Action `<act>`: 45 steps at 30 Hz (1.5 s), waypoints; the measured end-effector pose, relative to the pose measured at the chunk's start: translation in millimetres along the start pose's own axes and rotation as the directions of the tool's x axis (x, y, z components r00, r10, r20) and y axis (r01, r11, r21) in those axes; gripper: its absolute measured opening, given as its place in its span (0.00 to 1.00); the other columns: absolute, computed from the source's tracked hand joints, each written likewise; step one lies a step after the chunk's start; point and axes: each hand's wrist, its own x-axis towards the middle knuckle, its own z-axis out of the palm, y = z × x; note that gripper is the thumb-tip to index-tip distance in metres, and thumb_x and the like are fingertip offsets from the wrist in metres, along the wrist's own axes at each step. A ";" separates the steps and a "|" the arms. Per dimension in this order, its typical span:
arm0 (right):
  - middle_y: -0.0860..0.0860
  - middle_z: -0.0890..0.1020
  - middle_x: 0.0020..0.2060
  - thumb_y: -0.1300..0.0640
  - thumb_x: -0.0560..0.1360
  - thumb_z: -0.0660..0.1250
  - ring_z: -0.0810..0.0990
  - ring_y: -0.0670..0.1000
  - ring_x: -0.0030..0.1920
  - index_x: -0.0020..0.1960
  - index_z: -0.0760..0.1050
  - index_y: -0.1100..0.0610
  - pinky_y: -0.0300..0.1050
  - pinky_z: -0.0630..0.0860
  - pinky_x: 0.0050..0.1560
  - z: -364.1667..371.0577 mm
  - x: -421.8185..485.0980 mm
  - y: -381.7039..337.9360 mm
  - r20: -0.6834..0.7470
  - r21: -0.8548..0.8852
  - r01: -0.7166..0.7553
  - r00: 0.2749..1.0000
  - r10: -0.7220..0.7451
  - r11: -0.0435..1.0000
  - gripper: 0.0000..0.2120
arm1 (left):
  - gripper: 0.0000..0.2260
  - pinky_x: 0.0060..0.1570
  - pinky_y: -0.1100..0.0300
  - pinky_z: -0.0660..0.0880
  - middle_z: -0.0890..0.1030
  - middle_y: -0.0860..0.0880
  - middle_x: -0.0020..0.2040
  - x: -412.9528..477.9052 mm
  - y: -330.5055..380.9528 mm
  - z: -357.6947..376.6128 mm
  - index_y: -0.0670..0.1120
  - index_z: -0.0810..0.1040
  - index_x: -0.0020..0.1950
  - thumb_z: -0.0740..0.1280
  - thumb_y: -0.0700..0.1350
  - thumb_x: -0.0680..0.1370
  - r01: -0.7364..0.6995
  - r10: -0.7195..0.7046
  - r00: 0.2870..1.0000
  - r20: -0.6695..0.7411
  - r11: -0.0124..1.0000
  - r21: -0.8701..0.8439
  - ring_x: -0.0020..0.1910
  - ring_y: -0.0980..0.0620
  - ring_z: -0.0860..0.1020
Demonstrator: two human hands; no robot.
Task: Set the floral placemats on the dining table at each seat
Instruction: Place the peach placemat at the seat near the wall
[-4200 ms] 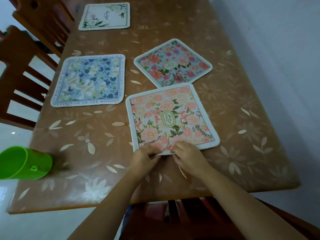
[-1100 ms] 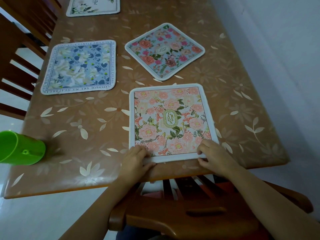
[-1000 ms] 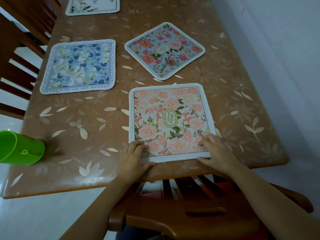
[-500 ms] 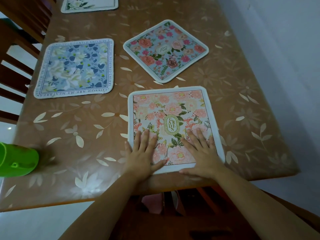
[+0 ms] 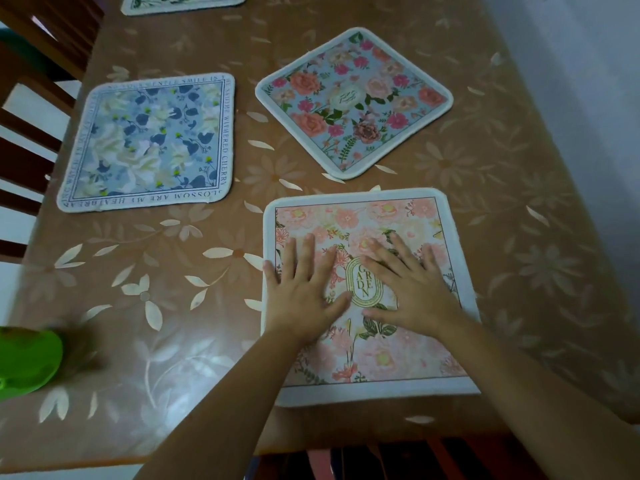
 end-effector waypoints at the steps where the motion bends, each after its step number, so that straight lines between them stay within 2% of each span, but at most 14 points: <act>1: 0.44 0.44 0.74 0.26 0.67 0.45 0.39 0.52 0.73 0.70 0.39 0.40 0.65 0.38 0.67 -1.2 6.1 2.0 -0.007 0.006 -0.002 1.000 0.002 1.000 0.38 | 0.31 0.66 0.38 0.38 0.42 0.50 0.76 4.8 -0.1 -0.3 0.61 0.42 0.72 0.44 0.69 0.72 -0.003 0.003 1.000 -0.010 1.000 -0.011 0.72 0.48 0.34; 8: 0.44 0.45 0.74 0.26 0.66 0.43 0.39 0.52 0.73 0.72 0.44 0.42 0.66 0.39 0.68 -10.7 46.7 16.5 -0.030 -0.023 -0.010 1.000 0.010 1.000 0.39 | 0.28 0.66 0.36 0.41 0.46 0.48 0.76 41.4 -1.1 -3.5 0.60 0.46 0.72 0.45 0.65 0.74 -0.029 0.026 0.999 -0.046 0.998 -0.047 0.73 0.45 0.40; 13: 0.44 0.49 0.74 0.28 0.69 0.46 0.42 0.50 0.74 0.72 0.49 0.44 0.67 0.43 0.68 -15.9 65.3 26.3 -0.064 -0.001 -0.022 0.998 0.022 1.000 0.36 | 0.25 0.67 0.38 0.40 0.49 0.50 0.76 76.2 -7.8 -11.4 0.59 0.51 0.72 0.48 0.62 0.76 -0.037 0.031 0.997 -0.075 0.995 -0.087 0.73 0.49 0.41; 16: 0.43 0.49 0.74 0.33 0.71 0.54 0.42 0.48 0.73 0.72 0.49 0.43 0.66 0.43 0.69 -15.4 70.2 31.1 -0.091 0.067 -0.107 0.989 0.113 0.992 0.34 | 0.25 0.68 0.40 0.41 0.49 0.51 0.76 85.4 -13.3 -14.4 0.58 0.52 0.73 0.48 0.61 0.76 -0.035 0.025 0.996 -0.091 0.994 -0.101 0.73 0.50 0.43; 21: 0.45 0.49 0.75 0.31 0.71 0.49 0.44 0.51 0.74 0.72 0.48 0.45 0.65 0.45 0.69 -13.2 61.0 37.0 -0.133 0.064 -0.326 0.934 0.332 0.943 0.35 | 0.29 0.68 0.42 0.40 0.46 0.50 0.76 76.9 -15.4 -14.5 0.53 0.47 0.74 0.46 0.62 0.75 0.088 -0.098 0.991 -0.095 0.991 -0.103 0.73 0.51 0.41; 25: 0.48 0.50 0.75 0.32 0.72 0.49 0.44 0.52 0.74 0.73 0.49 0.47 0.63 0.46 0.70 -9.1 31.9 36.1 -0.125 0.069 -0.278 0.950 0.285 0.958 0.34 | 0.31 0.68 0.42 0.40 0.44 0.49 0.76 55.0 -21.6 -13.3 0.51 0.46 0.74 0.45 0.63 0.74 0.083 -0.092 0.993 -0.076 0.990 -0.112 0.73 0.51 0.39; 30: 0.49 0.48 0.73 0.31 0.70 0.39 0.42 0.53 0.73 0.72 0.49 0.48 0.60 0.45 0.70 -4.7 -10.1 20.8 -0.123 0.071 -0.241 0.961 0.248 0.968 0.36 | 0.33 0.69 0.44 0.40 0.43 0.48 0.76 18.7 -21.1 -8.3 0.48 0.43 0.74 0.43 0.63 0.74 0.039 -0.043 0.996 -0.074 0.998 -0.053 0.72 0.52 0.36; 34: 0.48 0.44 0.73 0.32 0.71 0.40 0.39 0.52 0.73 0.72 0.42 0.45 0.57 0.40 0.69 4.4 -38.9 10.4 -0.077 0.039 -0.253 0.964 0.255 0.967 0.33 | 0.33 0.68 0.47 0.38 0.42 0.48 0.75 -7.4 -17.9 -3.4 0.47 0.41 0.73 0.44 0.63 0.74 0.011 -0.014 0.998 -0.063 0.999 -0.053 0.72 0.51 0.35; 40: 0.53 0.55 0.73 0.33 0.73 0.41 0.50 0.59 0.72 0.72 0.55 0.50 0.65 0.51 0.67 11.2 -74.6 -12.7 -0.102 0.034 -0.270 0.957 0.272 0.962 0.33 | 0.34 0.69 0.48 0.36 0.39 0.46 0.74 -48.7 -3.1 1.9 0.46 0.37 0.72 0.42 0.64 0.74 -0.004 0.004 1.000 -0.002 1.000 -0.022 0.71 0.47 0.33; 42: 0.54 0.56 0.73 0.33 0.73 0.40 0.51 0.60 0.72 0.72 0.55 0.50 0.68 0.53 0.66 11.7 -79.0 -20.5 -0.096 0.025 -0.300 0.949 0.301 0.954 0.34 | 0.34 0.68 0.49 0.34 0.38 0.46 0.74 -60.0 3.5 3.6 0.47 0.37 0.72 0.43 0.64 0.74 -0.006 0.006 1.000 -0.001 0.999 -0.036 0.71 0.48 0.32; 45: 0.54 0.56 0.73 0.31 0.71 0.44 0.51 0.61 0.72 0.72 0.53 0.50 0.71 0.52 0.64 13.5 -82.1 -36.5 -0.082 0.045 -0.355 0.930 0.357 0.934 0.36 | 0.33 0.67 0.48 0.33 0.37 0.46 0.74 -70.2 9.3 5.3 0.48 0.36 0.72 0.42 0.64 0.73 -0.015 0.015 1.000 0.014 1.000 -0.021 0.71 0.48 0.31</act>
